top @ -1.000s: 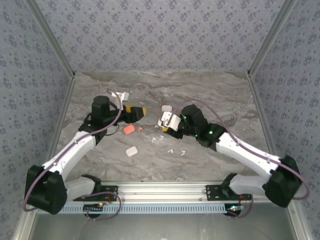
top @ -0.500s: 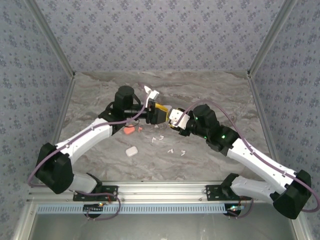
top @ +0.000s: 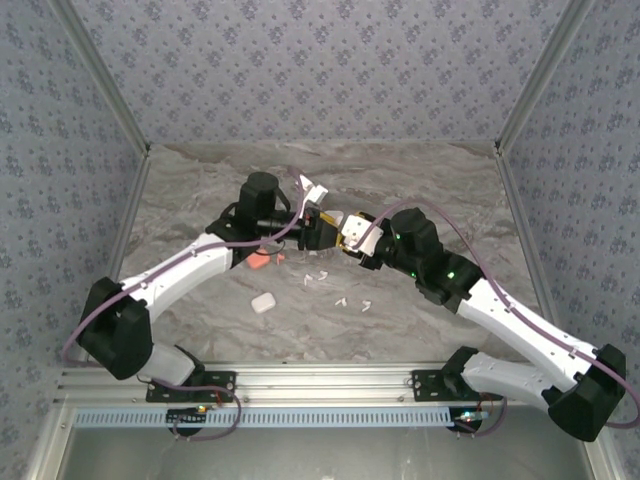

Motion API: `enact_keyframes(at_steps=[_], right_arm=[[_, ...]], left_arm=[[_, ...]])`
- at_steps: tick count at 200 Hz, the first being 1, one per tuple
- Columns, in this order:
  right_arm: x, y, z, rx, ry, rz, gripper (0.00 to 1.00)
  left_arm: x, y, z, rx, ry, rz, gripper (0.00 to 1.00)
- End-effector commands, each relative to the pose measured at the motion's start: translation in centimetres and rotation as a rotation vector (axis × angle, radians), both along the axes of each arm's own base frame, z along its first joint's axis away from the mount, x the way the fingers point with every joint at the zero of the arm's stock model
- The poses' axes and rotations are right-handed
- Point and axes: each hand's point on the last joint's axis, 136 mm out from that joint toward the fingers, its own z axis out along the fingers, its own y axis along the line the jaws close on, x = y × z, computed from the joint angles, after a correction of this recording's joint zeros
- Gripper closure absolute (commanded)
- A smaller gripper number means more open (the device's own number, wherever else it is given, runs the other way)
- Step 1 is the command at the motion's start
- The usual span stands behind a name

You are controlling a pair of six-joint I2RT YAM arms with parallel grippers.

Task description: Insert wireless bluetooth earbuds into charging case

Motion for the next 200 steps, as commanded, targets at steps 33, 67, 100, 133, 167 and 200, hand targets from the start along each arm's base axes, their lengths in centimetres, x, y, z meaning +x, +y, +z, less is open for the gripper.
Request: enact_keyframes(at_steps=[33,67,100,133,167,200], right_arm=[[-0.1,-0.2,1.5,0.022,-0.009,0.005,0.52],[-0.6,-1.2,1.0,0.06,0.073,0.007,0.32],[-1.5,-2.6,2.0,0.221,0.187,0.01,0.09],[-2.5,-3.6,3.6,0.436,0.3,0.07,0.0],[-1.7,-4.3,4.2,0.559,0.394,0.066,0.0],[-0.5,-4.6,3.5,0.552,0.412,0.016,0.0]], left_arm=[[-0.5,-0.7,2.3,-0.055,-0.057,-0.055,0.77],[-0.2,-0.8,2.6,-0.077,-0.096,-0.038,0.79],[-0.2,-0.8,2.7,-0.094,-0.211,-0.004,0.87],[-1.3,-0.9,3.2,-0.132,-0.374,0.003,0.88],[-1.9,-1.0,2.9,-0.14,-0.465,0.024,0.92],[-2.4,-1.0,3.0,-0.159,-0.488,0.021,0.95]])
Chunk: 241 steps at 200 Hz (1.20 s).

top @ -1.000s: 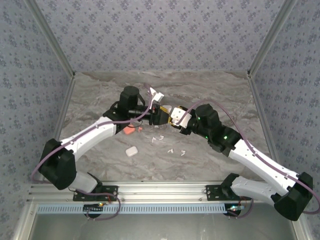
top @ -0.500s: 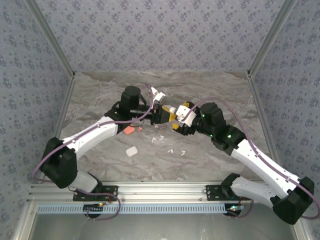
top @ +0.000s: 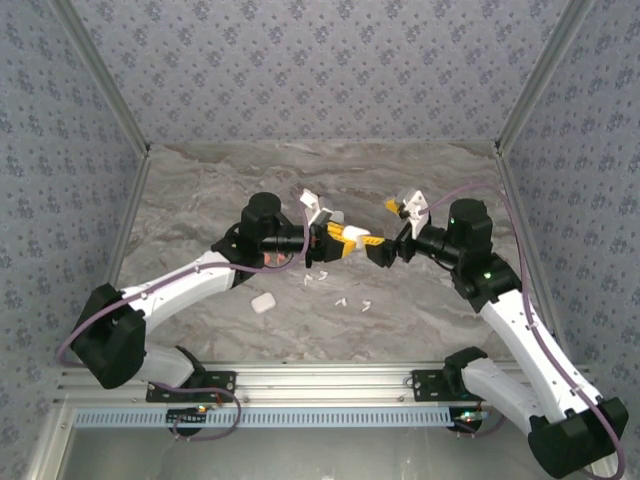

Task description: Insert wireless bluetooth earbuds into charging case

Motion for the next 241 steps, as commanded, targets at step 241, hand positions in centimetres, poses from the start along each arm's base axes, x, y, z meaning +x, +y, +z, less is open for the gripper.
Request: enact_keyframes(at_steps=[241], right_arm=[[1.7,-4.2,-0.4,0.083,0.232,-0.204,0.0]], left_arm=[[1.6,1.5,0.3,-0.007,-0.197,0.182,1.0]])
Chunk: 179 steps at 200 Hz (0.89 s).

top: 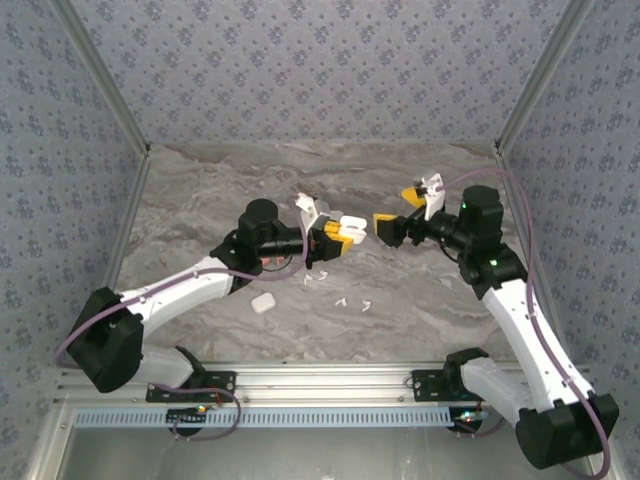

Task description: Insert wireless bluetooth earbuds into charging case

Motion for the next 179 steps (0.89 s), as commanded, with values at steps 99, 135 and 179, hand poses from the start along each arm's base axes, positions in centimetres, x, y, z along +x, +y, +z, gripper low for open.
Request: enact_keyframes(at_steps=[99,135,179], right_arm=[[-6.5,-0.7,-18.8,-0.087,0.767,-0.179,0.12],[-8.2,0.5,-23.7,-0.158,0.884,-0.235,0.26],[-8.3,1.6,-26.8,-0.262,0.926,-0.267,0.4]], left_arm=[[2.3,5.0,-1.2,0.071,-0.189,0.327,1.0],[2.4,5.3,-1.3,0.084,-0.2,0.342,1.0],[2.4,5.2,-1.3,0.084,-0.194,0.34,1.0]])
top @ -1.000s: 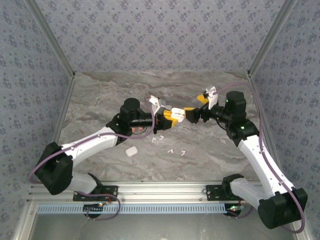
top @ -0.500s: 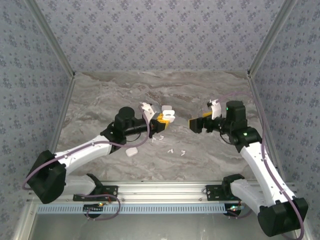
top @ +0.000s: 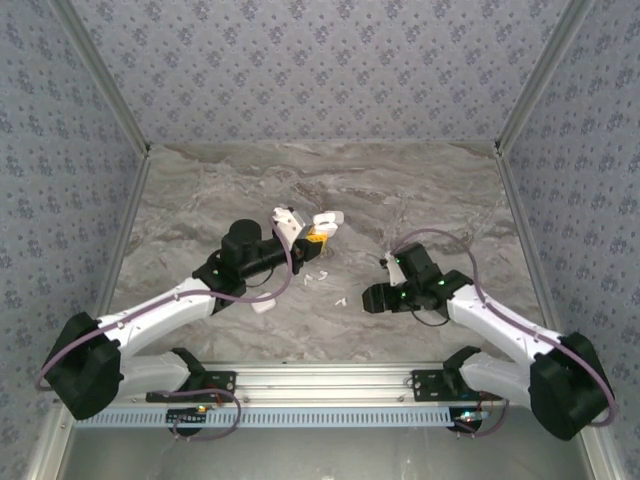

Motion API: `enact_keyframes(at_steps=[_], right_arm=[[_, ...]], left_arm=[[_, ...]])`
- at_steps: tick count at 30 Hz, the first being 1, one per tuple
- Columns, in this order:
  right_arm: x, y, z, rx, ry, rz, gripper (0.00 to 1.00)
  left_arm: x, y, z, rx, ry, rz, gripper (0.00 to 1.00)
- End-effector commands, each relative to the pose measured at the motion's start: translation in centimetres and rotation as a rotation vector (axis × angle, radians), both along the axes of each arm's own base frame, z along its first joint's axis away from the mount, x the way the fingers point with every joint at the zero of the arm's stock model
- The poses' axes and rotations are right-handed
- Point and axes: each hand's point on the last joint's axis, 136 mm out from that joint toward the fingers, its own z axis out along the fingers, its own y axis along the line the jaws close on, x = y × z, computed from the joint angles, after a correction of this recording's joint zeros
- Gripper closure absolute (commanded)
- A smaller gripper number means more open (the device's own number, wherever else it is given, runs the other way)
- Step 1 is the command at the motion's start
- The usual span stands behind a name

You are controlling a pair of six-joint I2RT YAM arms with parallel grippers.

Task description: Insert wireless bluetooth earbuds into charging case

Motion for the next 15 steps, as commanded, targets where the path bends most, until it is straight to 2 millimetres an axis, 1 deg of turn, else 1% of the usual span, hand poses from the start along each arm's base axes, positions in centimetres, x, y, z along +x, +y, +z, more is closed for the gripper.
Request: enact_keyframes(at_steps=[1,6,15], right_arm=[[1.4,-0.1,-1.0,-0.056,-0.015,-0.073,0.4],[2.0,0.6,-2.0,-0.076,-0.01,-0.062,0.46],[2.0,1.7,-3.2,-0.092,0.006,-0.028,0.55]], left_arm=[[-0.2,0.0,0.9,-0.011,-0.033,0.001,1.0],[-0.3,0.0,1.1,-0.016,-0.034,-0.005,1.0],[-0.3,0.0,0.9,-0.012,-0.03,-0.006,1.0]])
